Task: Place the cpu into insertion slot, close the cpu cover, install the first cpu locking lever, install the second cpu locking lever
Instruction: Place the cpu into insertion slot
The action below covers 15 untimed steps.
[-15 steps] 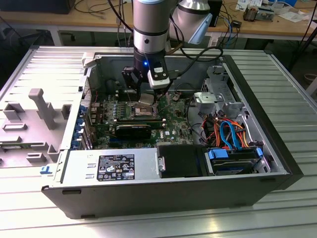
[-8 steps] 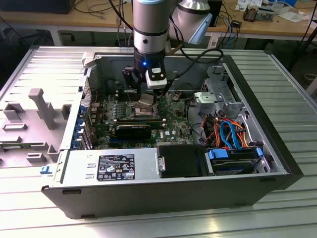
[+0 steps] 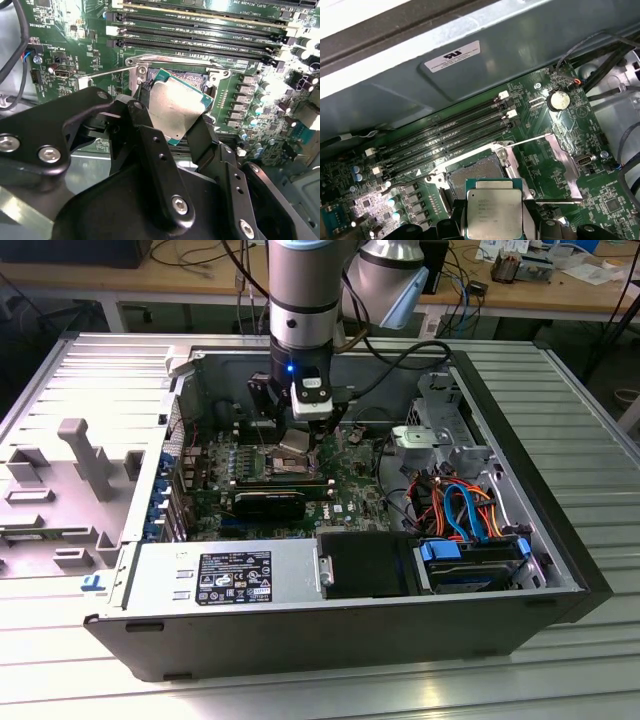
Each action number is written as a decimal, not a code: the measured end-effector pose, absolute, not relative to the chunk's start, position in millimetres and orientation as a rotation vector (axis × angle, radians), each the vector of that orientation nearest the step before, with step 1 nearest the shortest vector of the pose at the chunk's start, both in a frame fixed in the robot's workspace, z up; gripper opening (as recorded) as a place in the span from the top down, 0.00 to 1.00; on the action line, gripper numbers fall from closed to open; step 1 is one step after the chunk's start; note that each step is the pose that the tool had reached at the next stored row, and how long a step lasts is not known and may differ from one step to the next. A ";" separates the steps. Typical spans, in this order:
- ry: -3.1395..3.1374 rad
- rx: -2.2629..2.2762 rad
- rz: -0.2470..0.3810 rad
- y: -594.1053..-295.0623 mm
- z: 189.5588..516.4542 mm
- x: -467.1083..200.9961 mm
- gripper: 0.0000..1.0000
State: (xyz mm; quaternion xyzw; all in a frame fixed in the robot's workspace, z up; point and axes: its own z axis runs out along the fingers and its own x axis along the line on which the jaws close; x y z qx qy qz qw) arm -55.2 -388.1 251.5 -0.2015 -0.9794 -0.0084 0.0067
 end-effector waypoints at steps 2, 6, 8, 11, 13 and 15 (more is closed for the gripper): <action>-3.062 -0.642 -0.027 -388.1 251.3 -55.2 0.46; -3.057 -0.664 -0.027 -388.1 251.0 -55.2 0.46; -3.055 -0.675 -0.027 -388.1 250.8 -55.2 0.46; -3.051 -0.692 -0.027 -388.1 250.5 -55.1 0.46; -3.049 -0.703 -0.027 -388.1 250.3 -55.1 0.46; -3.046 -0.712 -0.027 -388.1 250.1 -55.2 0.46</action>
